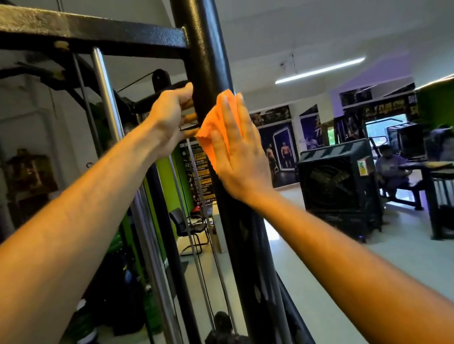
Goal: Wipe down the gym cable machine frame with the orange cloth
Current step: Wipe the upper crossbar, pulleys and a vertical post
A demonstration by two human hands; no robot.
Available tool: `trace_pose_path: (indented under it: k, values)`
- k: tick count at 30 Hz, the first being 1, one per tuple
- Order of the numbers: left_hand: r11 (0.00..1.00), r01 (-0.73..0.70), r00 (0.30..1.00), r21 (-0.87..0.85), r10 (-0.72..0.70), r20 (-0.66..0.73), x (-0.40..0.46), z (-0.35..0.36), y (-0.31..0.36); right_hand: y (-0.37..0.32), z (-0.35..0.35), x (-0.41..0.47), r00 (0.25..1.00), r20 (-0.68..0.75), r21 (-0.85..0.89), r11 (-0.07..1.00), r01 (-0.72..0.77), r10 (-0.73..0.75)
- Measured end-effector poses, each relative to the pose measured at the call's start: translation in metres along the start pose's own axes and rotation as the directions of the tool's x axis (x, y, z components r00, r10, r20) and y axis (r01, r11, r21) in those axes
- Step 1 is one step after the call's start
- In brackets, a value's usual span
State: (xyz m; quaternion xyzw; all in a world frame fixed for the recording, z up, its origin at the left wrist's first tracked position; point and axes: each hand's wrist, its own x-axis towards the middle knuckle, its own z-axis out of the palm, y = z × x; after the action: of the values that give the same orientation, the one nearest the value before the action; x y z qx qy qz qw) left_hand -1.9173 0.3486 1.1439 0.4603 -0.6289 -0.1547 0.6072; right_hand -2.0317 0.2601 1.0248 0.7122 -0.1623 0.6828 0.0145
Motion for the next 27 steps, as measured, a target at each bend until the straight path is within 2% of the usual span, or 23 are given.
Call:
trace_pose_path:
  k: [4,6,10,12,16,20,22,27]
  values:
    - [0.999,-0.026,1.0,0.026,0.026,0.008,-0.013,0.01,-0.025,0.008,0.002,-0.075,0.998,0.058,0.028,0.999,-0.031,0.029]
    - [0.999,-0.024,1.0,0.035,0.023,0.009,-0.016,0.011,-0.033,0.007,-0.004,-0.06,0.995,0.089,0.031,0.999,-0.043,0.04]
    - [0.998,-0.006,1.0,0.055,0.005,0.013,-0.015,0.007,-0.042,-0.001,-0.008,0.006,0.998,0.053,0.016,0.999,-0.033,0.032]
    - [0.999,-0.003,1.0,0.043,0.003,0.016,-0.017,0.008,-0.044,-0.003,-0.004,0.007,0.998,0.032,-0.011,0.999,-0.045,0.045]
    - [0.999,-0.03,0.998,0.032,0.028,0.048,-0.026,0.011,-0.054,0.005,0.001,-0.071,0.999,0.026,-0.013,1.0,-0.021,0.021]
    - [1.0,0.007,0.999,0.01,-0.007,0.05,-0.038,0.014,-0.067,0.018,0.001,-0.151,0.99,0.099,-0.024,0.995,-0.094,0.096]
    - [1.0,0.016,0.999,0.021,-0.017,0.04,-0.042,0.015,-0.071,0.015,-0.001,-0.141,0.987,0.117,-0.024,0.994,-0.109,0.111]
    - [0.999,0.045,0.998,0.005,-0.045,0.053,-0.044,0.012,-0.076,-0.002,-0.002,-0.048,0.997,0.06,-0.068,0.996,-0.053,0.057]
